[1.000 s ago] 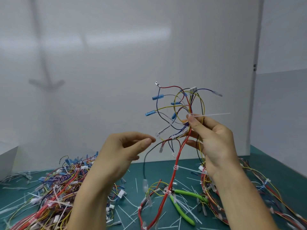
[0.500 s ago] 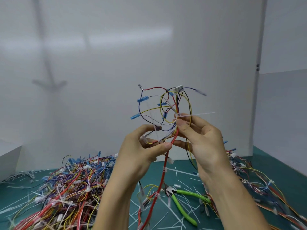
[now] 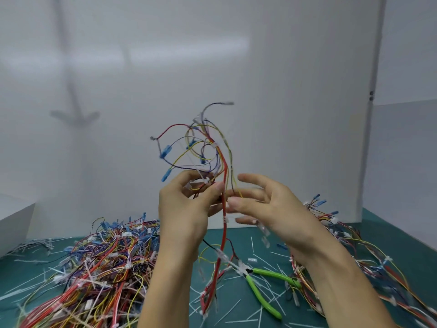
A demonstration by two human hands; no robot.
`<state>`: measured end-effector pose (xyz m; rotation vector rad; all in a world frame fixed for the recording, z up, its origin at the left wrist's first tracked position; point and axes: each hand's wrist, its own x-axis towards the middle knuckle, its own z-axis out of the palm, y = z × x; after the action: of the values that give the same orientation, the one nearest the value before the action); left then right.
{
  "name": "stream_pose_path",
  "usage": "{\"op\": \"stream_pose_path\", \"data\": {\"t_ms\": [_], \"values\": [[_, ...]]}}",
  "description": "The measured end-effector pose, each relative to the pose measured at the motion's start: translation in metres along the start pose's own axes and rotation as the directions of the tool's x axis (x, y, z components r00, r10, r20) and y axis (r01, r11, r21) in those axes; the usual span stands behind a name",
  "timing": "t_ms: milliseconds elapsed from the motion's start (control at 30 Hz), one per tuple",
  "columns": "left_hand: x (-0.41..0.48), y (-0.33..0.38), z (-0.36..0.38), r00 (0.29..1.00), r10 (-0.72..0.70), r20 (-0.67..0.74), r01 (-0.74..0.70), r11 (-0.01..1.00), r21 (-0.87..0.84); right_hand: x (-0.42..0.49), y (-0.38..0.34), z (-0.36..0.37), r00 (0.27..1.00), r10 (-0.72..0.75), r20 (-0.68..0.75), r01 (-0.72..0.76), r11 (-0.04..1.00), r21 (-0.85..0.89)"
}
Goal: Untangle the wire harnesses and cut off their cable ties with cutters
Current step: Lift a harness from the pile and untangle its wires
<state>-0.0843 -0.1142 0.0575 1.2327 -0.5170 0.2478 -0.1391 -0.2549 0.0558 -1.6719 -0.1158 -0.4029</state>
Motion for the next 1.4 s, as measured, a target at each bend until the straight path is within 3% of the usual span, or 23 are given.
{"op": "stream_pose_path", "data": {"t_ms": [200,433,533,667,833,967,1100,1233,1400], "values": [[0.001,0.0,0.006,0.985,-0.015,-0.173,-0.019,0.981,-0.194,-0.004,0.0,-0.001,0.986,0.113,0.121,-0.098,0.988,-0.122],[-0.001,0.003,0.009,0.994,-0.087,-0.065,0.062,0.946,-0.318,-0.006,-0.004,0.0,0.999,-0.014,0.038,0.015,1.0,-0.017],[0.0,0.003,0.002,0.986,-0.147,0.076,0.157,0.976,-0.148,-0.005,-0.004,-0.001,0.998,-0.04,-0.052,0.045,0.994,0.097],[0.002,0.001,-0.009,0.935,-0.278,0.22,0.235,0.951,0.202,-0.004,-0.004,-0.003,0.981,-0.081,-0.178,0.098,0.991,0.087],[0.003,0.001,-0.017,0.929,-0.307,0.209,0.188,0.874,0.448,-0.002,-0.002,-0.004,0.964,-0.07,-0.258,0.096,0.991,0.093],[0.0,0.01,-0.02,0.899,-0.238,0.367,0.009,0.849,0.528,0.001,0.001,-0.003,0.953,-0.08,-0.291,0.098,0.994,0.048],[-0.003,0.009,-0.018,0.874,-0.17,0.455,-0.185,0.749,0.636,0.003,0.004,-0.002,0.941,-0.076,-0.33,0.101,0.993,0.06],[-0.003,0.005,-0.016,0.847,-0.257,0.465,-0.121,0.759,0.64,0.005,0.004,-0.004,0.917,-0.059,-0.395,0.128,0.98,0.15],[-0.001,0.003,-0.021,0.746,-0.385,0.544,-0.01,0.81,0.586,0.006,0.005,-0.008,0.885,-0.049,-0.463,0.164,0.963,0.213]]}}
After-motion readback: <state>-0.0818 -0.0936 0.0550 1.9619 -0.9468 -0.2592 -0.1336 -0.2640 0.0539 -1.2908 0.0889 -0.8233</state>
